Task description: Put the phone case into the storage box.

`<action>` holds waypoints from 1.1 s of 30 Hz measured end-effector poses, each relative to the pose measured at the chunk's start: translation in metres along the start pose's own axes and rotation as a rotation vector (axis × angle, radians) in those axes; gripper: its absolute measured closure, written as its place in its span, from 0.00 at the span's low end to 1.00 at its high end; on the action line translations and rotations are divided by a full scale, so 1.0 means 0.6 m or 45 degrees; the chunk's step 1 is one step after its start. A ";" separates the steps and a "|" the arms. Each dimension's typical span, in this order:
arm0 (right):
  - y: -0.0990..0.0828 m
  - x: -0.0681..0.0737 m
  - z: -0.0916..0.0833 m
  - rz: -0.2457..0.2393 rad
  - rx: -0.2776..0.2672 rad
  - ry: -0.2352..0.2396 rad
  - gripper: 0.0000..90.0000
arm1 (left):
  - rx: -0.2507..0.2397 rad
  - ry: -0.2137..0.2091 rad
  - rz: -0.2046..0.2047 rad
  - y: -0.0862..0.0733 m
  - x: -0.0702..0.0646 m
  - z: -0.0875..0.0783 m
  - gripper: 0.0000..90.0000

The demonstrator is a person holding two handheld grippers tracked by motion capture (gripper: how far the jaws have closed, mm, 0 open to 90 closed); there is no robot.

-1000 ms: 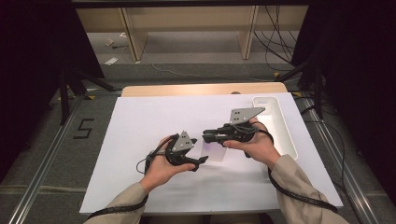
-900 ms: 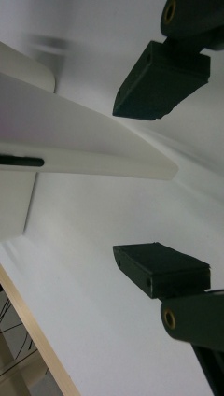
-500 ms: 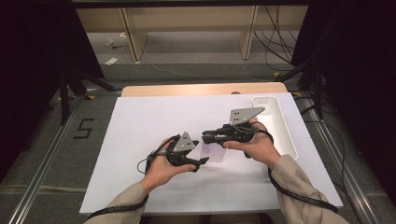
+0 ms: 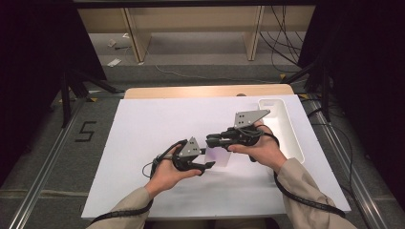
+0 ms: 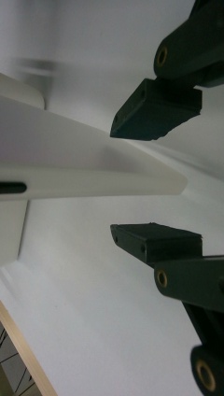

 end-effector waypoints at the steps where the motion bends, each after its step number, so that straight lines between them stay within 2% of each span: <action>1: 0.000 0.000 0.000 0.001 0.000 0.000 0.89 | -0.001 -0.010 0.001 0.000 -0.001 0.000 0.55; 9: -0.001 0.000 0.001 0.000 0.000 0.008 0.89 | -0.017 -0.052 0.011 0.001 -0.003 0.002 0.70; 26: 0.000 0.003 -0.001 -0.006 -0.007 0.053 0.86 | 0.004 -0.089 0.035 0.003 0.002 -0.008 0.83; 33: 0.003 0.004 -0.004 -0.042 -0.013 0.068 0.83 | 0.008 -0.142 0.033 0.005 0.000 -0.012 0.87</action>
Point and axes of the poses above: each handheld gripper's, and its own axes: z roughly forward along the jaws, y roughly out of its top, x roughly to its left, the point moved 4 cm from there along z, roughly forward along the jaws, and after that the axes turned 1 degree about x, right-handed, at the moved point
